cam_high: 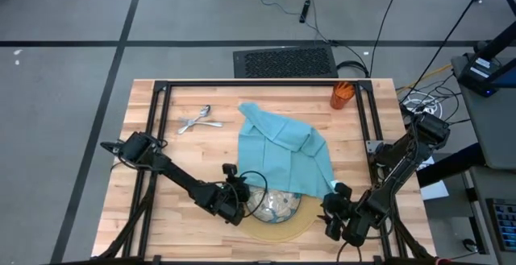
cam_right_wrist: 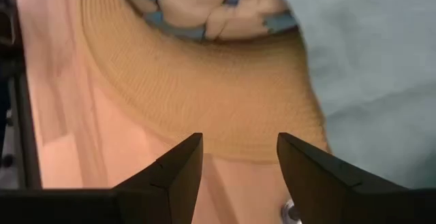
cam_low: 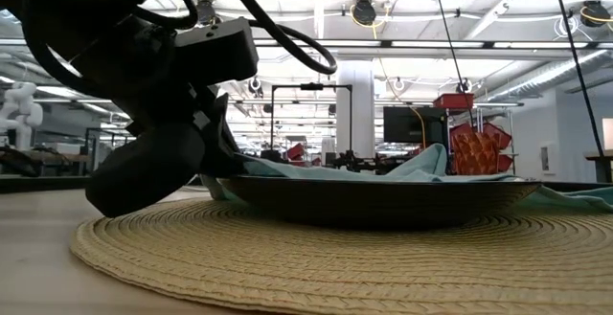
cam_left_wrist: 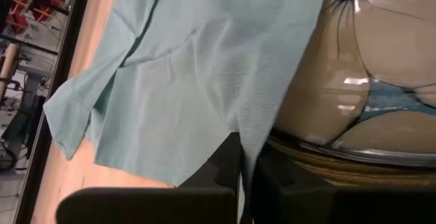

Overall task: Set table place
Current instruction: Fold the blue napkin

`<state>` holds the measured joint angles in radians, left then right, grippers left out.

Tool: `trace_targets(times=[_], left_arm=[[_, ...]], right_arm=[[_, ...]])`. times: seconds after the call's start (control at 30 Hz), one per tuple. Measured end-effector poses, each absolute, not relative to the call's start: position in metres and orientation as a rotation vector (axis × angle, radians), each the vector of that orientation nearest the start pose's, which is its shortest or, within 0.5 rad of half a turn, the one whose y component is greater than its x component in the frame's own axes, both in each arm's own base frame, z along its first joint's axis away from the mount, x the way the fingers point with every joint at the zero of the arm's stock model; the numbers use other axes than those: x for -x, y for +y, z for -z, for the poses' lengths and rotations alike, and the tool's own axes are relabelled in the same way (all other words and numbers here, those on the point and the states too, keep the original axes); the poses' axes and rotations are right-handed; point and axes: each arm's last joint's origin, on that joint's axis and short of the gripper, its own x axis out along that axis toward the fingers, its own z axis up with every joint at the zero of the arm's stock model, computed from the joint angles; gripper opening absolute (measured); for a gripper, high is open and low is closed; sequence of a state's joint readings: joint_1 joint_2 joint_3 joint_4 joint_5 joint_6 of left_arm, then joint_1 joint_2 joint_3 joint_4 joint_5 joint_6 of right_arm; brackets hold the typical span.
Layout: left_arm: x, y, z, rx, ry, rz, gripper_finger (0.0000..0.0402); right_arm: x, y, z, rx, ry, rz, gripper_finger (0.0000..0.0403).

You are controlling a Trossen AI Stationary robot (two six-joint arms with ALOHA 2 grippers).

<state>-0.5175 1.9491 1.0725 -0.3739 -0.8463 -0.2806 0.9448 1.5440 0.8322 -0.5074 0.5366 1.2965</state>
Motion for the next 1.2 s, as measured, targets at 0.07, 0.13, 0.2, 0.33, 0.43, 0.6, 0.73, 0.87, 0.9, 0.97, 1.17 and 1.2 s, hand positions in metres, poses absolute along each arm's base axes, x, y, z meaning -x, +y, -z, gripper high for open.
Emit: trace_targets(times=[0.07, 0.13, 0.2, 0.33, 0.43, 0.6, 0.73, 0.87, 0.9, 0.97, 1.17, 1.2], left_arm=[[-0.313, -0.153, -0.116, -0.536, 0.911, -0.412, 0.0000], [-0.313, -0.153, -0.116, -0.536, 0.911, -0.412, 0.0000], [-0.313, -0.153, -0.116, -0.536, 0.911, -0.412, 0.0000], [-0.313, -0.153, -0.116, -0.536, 0.911, -0.413, 0.0000], [-0.313, -0.153, -0.116, -0.536, 0.911, -0.413, 0.0000], [-0.313, -0.153, -0.116, -0.536, 0.911, -0.413, 0.0000], [-0.313, -0.153, -0.116, -0.537, 0.910, -0.414, 0.0000], [-0.313, -0.153, -0.116, -0.536, 0.909, -0.415, 0.0000], [-0.313, -0.153, -0.116, -0.536, 0.908, -0.415, 0.0000], [-0.313, -0.153, -0.117, -0.536, 0.908, -0.415, 0.0000], [-0.313, -0.153, -0.117, -0.534, 0.906, -0.415, 0.0000], [-0.314, -0.153, -0.117, -0.531, 0.903, -0.414, 0.0000]], right_arm=[[-0.167, 0.212, -0.165, -0.354, 0.947, 0.228, 0.0176], [-0.163, 0.209, -0.163, -0.343, 1.014, 0.242, 0.0176], [-0.157, 0.204, -0.161, -0.349, 1.095, 0.301, 0.0176], [-0.152, 0.200, -0.159, -0.326, 1.180, 0.333, 0.0176], [-0.151, 0.199, -0.159, -0.277, 1.194, 0.313, 0.0176], [-0.146, 0.193, -0.158, -0.211, 1.248, 0.347, 0.0176], [-0.146, 0.192, -0.157, -0.162, 1.257, 0.325, 0.0176], [-0.148, 0.192, -0.153, -0.131, 1.271, 0.323, 0.0176], [-0.149, 0.193, -0.151, -0.128, 1.271, 0.319, 0.0176], [-0.151, 0.195, -0.149, -0.130, 1.266, 0.306, 0.0176], [-0.157, 0.195, -0.138, -0.103, 1.280, 0.326, 0.0176], [-0.159, 0.195, -0.136, -0.098, 1.282, 0.332, 0.0176]])
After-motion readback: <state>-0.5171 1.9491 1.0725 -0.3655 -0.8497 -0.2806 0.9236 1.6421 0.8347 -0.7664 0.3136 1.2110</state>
